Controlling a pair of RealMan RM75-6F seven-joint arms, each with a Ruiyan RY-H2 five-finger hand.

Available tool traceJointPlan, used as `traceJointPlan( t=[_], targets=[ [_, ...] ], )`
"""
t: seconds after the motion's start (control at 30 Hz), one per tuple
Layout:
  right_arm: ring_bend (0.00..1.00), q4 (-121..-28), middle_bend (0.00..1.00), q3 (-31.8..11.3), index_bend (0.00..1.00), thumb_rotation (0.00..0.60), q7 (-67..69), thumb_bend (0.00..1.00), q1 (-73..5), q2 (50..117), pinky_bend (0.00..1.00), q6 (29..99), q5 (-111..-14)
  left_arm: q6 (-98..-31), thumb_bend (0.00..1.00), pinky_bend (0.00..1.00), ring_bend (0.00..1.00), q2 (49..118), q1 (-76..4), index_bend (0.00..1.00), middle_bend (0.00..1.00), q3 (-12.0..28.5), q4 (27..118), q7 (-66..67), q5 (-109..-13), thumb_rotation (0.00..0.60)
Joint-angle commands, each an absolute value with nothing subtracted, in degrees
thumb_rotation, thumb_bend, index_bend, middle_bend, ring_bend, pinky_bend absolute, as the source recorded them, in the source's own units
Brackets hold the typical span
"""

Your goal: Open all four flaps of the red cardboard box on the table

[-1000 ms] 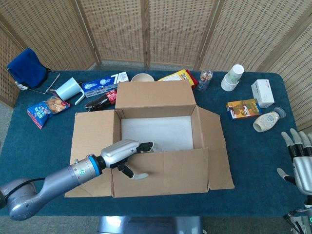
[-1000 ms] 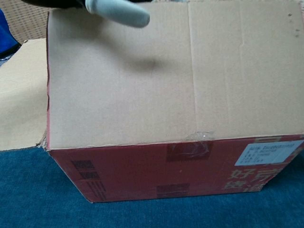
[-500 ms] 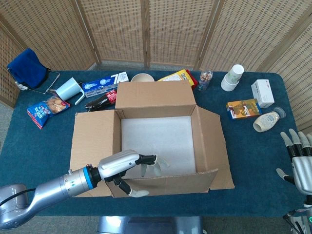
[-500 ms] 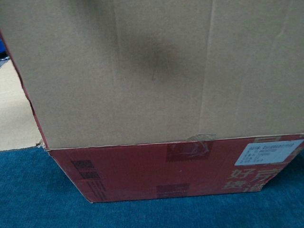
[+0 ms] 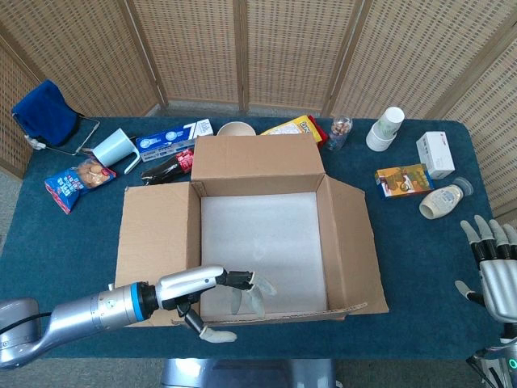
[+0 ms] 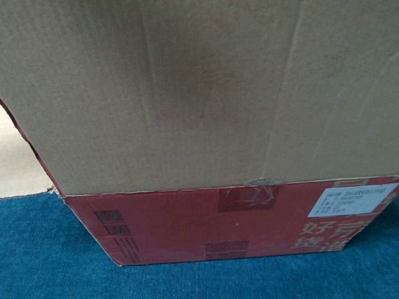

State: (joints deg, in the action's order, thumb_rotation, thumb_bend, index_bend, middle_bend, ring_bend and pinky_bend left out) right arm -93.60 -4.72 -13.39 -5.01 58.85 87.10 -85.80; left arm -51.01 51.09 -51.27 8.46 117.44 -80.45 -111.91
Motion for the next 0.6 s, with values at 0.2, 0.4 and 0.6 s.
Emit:
traceJointPlan(
  t=[0.2, 0.4, 0.6],
  targets=[
    [0.00, -93.6, 0.00, -4.6, 0.03, 0.600, -13.9, 0.06, -5.1, 59.1, 0.06, 86.8, -85.9, -57.1, 0.00, 0.58, 0.37, 53.6, -55.2, 0.18, 0.37, 2.6, 113.3, -87.5, -115.1, 0.532],
    [0.00, -93.5, 0.00, -4.6, 0.03, 0.600, -14.0, 0.06, -5.1, 59.3, 0.06, 86.6, -85.9, -58.7, 0.00, 0.59, 0.37, 54.9, -57.1, 0.17, 0.36, -0.2, 112.0, -88.8, -115.5, 0.534],
    [0.00, -93.4, 0.00, -4.6, 0.03, 0.600, -14.2, 0.06, -5.1, 59.4, 0.06, 86.5, -85.9, -60.1, 0.00, 0.59, 0.37, 56.0, -58.3, 0.17, 0.36, -2.4, 111.3, -89.0, -115.1, 0.534]
  ],
)
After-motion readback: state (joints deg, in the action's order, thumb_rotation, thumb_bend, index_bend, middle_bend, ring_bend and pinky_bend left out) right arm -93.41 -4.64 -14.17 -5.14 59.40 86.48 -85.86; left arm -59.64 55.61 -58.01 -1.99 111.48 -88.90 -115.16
